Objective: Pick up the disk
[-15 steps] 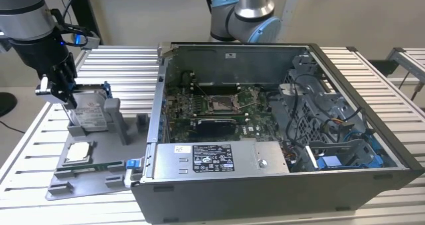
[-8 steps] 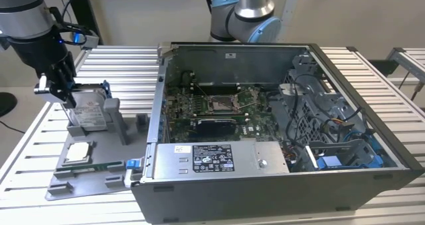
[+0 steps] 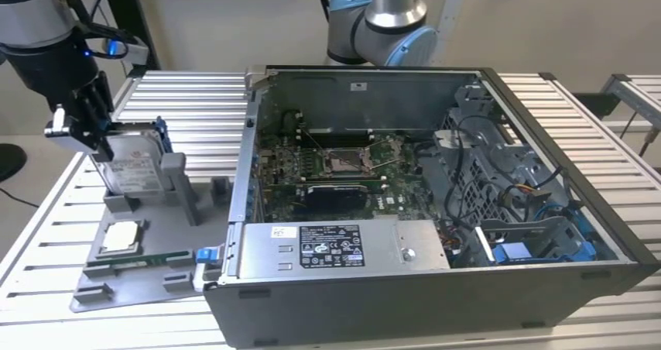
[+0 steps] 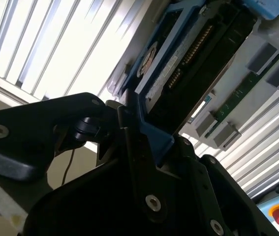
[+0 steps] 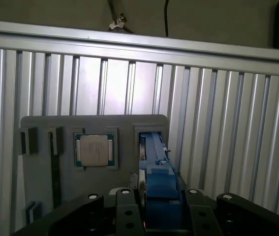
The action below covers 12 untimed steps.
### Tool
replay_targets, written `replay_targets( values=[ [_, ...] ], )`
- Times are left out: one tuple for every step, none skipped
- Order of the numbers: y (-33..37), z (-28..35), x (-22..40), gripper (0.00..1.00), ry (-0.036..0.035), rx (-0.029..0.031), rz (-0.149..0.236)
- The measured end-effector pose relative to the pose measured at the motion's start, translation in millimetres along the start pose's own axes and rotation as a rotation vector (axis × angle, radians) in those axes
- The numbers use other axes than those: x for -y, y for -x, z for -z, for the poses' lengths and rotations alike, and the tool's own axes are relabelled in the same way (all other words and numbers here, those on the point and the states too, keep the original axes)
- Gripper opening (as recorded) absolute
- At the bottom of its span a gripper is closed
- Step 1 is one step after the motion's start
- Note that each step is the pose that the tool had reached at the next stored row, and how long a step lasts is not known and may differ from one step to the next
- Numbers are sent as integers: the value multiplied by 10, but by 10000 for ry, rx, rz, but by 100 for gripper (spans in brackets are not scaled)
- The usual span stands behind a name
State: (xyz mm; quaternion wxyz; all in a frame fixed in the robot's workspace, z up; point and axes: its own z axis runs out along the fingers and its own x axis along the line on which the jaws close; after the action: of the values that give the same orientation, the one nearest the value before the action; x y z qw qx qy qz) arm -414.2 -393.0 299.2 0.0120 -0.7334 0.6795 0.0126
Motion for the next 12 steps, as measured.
replay_targets(
  values=[
    [1, 26, -3, 0, -2, 0, 1],
    [2, 54, -6, 0, -4, 0, 1],
    [3, 81, -8, 0, -6, 0, 1],
    [4, 112, -10, 0, -7, 1, 2],
    [6, 145, -11, 0, -8, 2, 2],
    [7, 183, -13, 0, -7, 1, 1],
    [9, 215, -15, 0, -9, 2, 1],
    [10, 246, -17, 0, -14, 2, 2],
    [11, 275, -20, 0, -25, 4, 2],
    [12, 298, -23, 0, -37, 11, 3],
    [13, 318, -25, 0, -53, 23, 3],
    [14, 335, -28, 0, -71, 40, 4]
  ],
)
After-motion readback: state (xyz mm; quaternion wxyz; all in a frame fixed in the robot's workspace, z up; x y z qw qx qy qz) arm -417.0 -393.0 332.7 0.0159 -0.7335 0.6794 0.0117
